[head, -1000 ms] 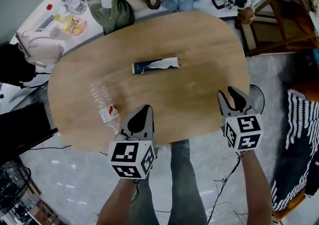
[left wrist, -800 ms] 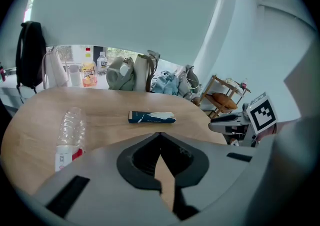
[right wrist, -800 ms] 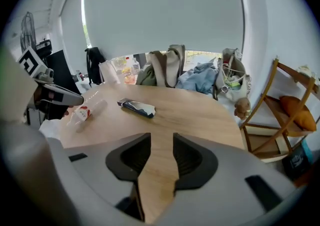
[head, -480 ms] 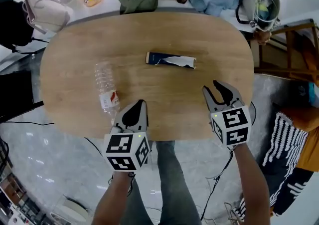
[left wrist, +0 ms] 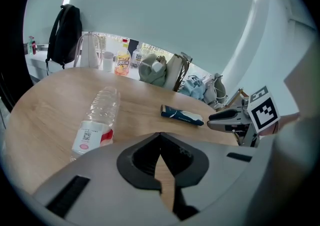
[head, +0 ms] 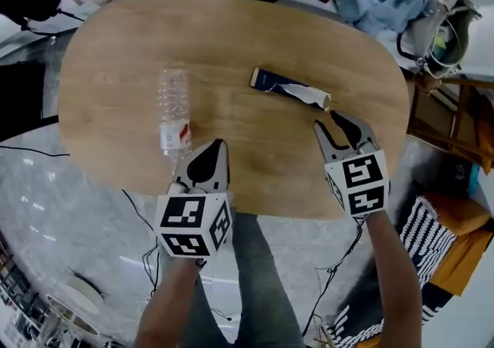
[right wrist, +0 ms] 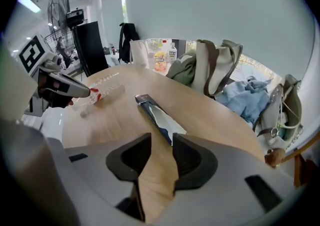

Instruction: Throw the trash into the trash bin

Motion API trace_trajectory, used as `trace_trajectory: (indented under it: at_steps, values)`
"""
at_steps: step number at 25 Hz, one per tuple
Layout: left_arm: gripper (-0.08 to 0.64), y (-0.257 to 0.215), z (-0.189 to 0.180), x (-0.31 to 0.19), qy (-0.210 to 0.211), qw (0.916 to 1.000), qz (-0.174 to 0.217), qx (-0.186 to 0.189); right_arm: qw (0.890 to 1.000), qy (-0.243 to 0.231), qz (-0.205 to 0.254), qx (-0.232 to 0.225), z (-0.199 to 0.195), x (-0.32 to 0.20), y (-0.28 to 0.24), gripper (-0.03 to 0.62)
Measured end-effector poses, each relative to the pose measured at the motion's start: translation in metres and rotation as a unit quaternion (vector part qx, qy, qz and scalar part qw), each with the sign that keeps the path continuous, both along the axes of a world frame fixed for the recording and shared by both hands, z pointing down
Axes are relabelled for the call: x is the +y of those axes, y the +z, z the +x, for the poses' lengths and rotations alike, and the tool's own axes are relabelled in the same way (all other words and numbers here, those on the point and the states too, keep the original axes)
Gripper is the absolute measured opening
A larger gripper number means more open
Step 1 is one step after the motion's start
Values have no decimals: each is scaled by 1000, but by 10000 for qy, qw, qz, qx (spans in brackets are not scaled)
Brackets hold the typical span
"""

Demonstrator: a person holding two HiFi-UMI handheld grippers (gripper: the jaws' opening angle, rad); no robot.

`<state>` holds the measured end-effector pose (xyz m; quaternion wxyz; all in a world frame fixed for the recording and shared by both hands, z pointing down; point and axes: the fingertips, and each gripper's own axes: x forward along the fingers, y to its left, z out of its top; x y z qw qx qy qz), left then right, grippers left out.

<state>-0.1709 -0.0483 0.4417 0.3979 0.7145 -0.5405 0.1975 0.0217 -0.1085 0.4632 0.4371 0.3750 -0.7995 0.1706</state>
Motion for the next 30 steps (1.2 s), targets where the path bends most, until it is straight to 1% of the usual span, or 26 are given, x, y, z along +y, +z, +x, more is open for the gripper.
trace_trajectory:
  at_steps: [3, 8, 15, 20, 23, 30]
  values:
    - [11, 2, 1, -1, -114, 9999, -27, 70, 9993, -349, -34, 129, -10, -7, 3, 140]
    - [11, 2, 7, -5, -152, 9998, 16, 124, 9964, -788, -221, 242, -22, -16, 11, 137]
    - [11, 5, 7, -8, -335, 9993, -4, 161, 9897, -1298, -400, 462, -29, -23, 25, 132]
    - [11, 7, 8, -10, -354, 9992, -32, 161, 9865, -1452, -521, 551, -28, -25, 33, 116]
    - [11, 8, 7, -11, -352, 9992, -57, 155, 9857, -1474, -579, 572, -28, -25, 37, 93]
    - [11, 10, 6, -9, -282, 9995, -76, 139, 9879, -1334, -549, 569, -31, -20, 40, 44]
